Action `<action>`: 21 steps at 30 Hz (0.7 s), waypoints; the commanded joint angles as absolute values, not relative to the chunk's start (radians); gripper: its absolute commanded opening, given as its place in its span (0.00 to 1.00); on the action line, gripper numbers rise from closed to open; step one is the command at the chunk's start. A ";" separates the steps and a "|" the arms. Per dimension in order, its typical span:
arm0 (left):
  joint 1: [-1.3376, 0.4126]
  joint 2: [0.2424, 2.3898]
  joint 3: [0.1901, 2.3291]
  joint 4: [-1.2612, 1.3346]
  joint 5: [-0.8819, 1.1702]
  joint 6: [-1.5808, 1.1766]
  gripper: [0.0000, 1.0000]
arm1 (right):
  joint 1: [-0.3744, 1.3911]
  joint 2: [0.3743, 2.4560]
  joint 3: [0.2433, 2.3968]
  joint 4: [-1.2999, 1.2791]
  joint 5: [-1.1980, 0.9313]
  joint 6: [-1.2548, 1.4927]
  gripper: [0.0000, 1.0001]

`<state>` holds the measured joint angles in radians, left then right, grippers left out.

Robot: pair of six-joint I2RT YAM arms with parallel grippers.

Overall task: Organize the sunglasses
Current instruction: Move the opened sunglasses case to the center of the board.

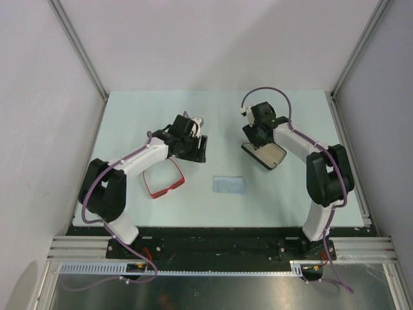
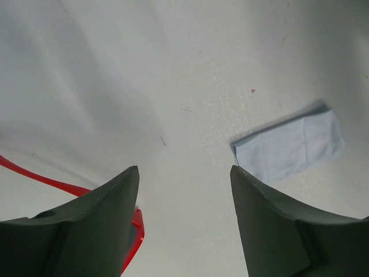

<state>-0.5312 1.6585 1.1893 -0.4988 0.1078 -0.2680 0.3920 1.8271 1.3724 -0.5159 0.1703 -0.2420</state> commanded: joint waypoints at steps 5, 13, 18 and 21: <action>-0.485 1.606 1.178 -0.495 0.126 -0.236 0.70 | 0.373 1.868 1.456 -0.598 0.029 -0.261 0.55; -0.462 1.603 1.160 -0.494 0.150 -0.236 0.70 | 0.403 1.858 1.451 -0.584 0.035 -0.121 0.51; -0.462 1.612 1.169 -0.495 0.167 -0.245 0.70 | 0.448 1.839 1.407 -0.577 -0.034 -0.031 0.49; -0.462 1.618 1.173 -0.495 0.170 -0.242 0.70 | 0.469 1.865 1.396 -0.575 -0.051 -0.005 0.49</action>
<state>-0.4667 1.6524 1.1683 -0.5011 0.1425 -0.2539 0.4339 1.8645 1.4109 -0.5755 0.0032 -0.0772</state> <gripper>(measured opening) 0.702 0.489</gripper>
